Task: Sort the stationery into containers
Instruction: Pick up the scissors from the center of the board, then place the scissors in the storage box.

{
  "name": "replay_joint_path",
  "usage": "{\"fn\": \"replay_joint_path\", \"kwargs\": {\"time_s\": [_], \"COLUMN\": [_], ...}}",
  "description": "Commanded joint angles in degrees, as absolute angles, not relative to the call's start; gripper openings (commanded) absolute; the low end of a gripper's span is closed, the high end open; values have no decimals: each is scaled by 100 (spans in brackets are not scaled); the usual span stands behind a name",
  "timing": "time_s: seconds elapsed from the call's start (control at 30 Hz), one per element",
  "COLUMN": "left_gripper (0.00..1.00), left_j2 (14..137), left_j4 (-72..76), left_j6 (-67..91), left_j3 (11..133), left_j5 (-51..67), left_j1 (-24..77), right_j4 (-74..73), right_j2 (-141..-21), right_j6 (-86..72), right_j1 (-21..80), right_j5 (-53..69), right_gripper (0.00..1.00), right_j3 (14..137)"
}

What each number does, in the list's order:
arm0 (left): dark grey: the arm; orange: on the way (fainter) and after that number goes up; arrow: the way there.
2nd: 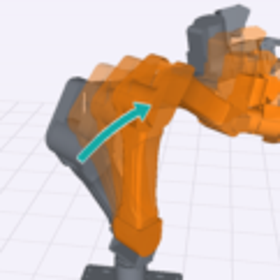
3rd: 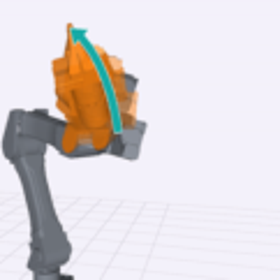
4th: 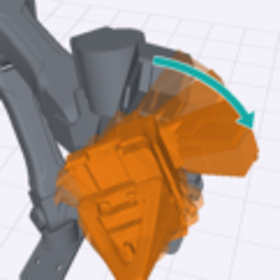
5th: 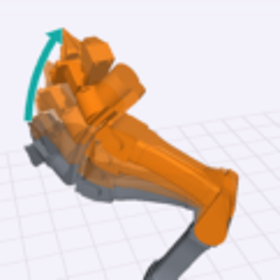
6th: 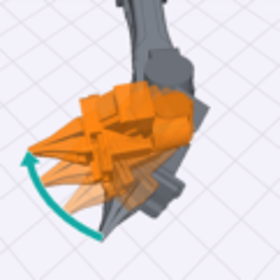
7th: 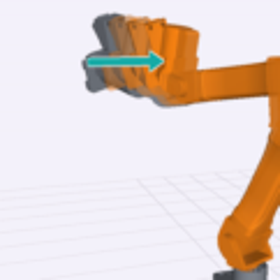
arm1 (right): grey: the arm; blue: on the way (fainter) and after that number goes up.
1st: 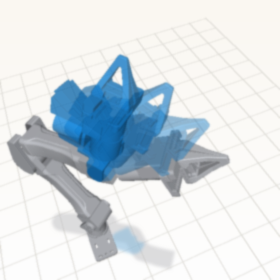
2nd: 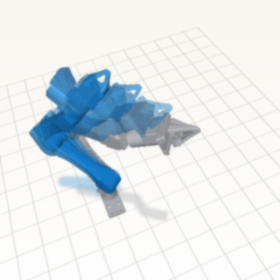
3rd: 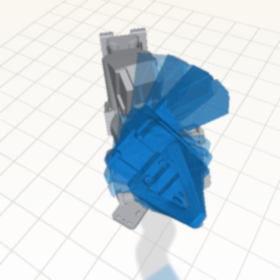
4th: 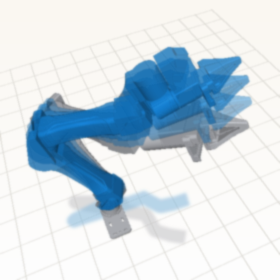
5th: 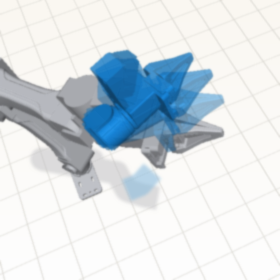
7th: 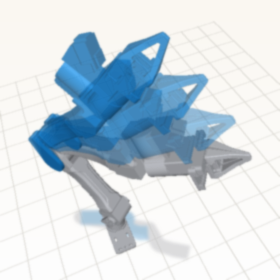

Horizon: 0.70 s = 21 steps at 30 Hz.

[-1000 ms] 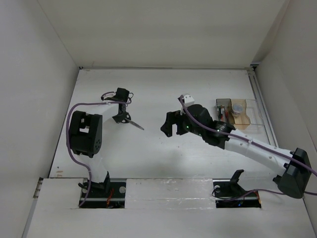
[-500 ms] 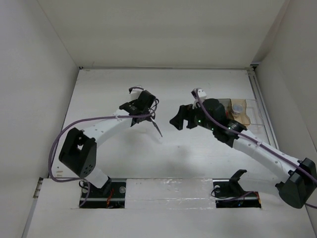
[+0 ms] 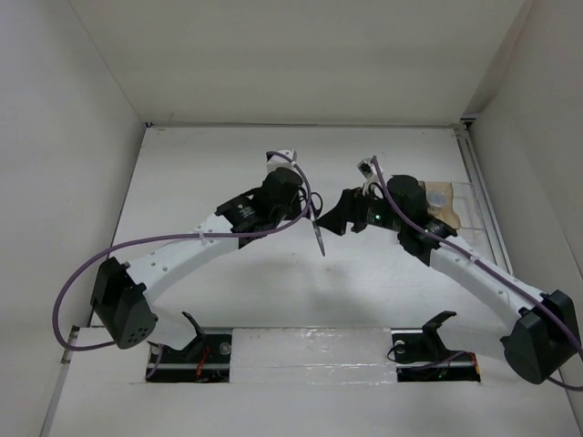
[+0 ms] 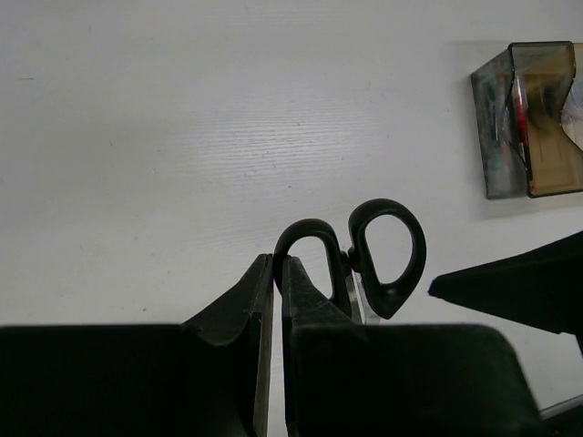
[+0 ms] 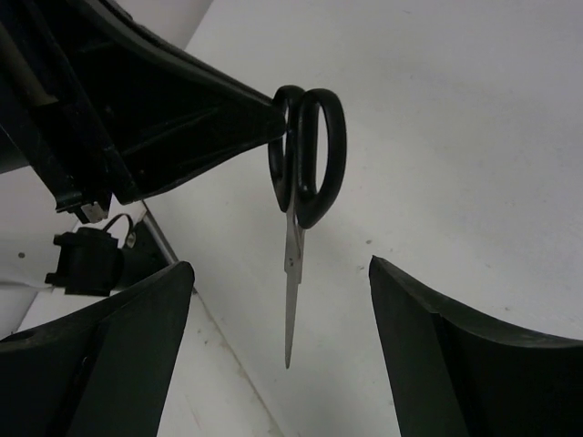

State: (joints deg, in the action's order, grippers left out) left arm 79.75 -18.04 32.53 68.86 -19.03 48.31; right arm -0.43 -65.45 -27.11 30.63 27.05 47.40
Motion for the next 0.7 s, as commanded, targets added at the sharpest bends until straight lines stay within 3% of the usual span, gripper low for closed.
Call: {"fn": "replay_joint_path", "kwargs": {"time_s": [0.0, 0.23, 0.5, 0.67], "left_gripper": [0, 0, 0, 0], "left_j2": [7682, 7471, 7269, 7216], "left_j4": [-1565, -1310, -1257, -1257], "left_j6": [3076, 2962, 2910, 2909], "left_j3": [7102, 7084, 6908, 6855], "left_j5": [-1741, -1205, -1028, -853], "left_j1": [4808, 4808, 4808, 4808], "right_j4": [633, 1020, 1230, 1283], "right_j2": [-6749, -7013, -7075, -7022], "right_j6": [-2848, -2962, -3023, -3076], "right_j1": [3269, 3401, 3454, 3454], "right_j5": [3041, 3032, 2884, 2883], "right_gripper": [83, 78, 60, 57], "right_j3": [4729, 4676, 4676, 4728]}}
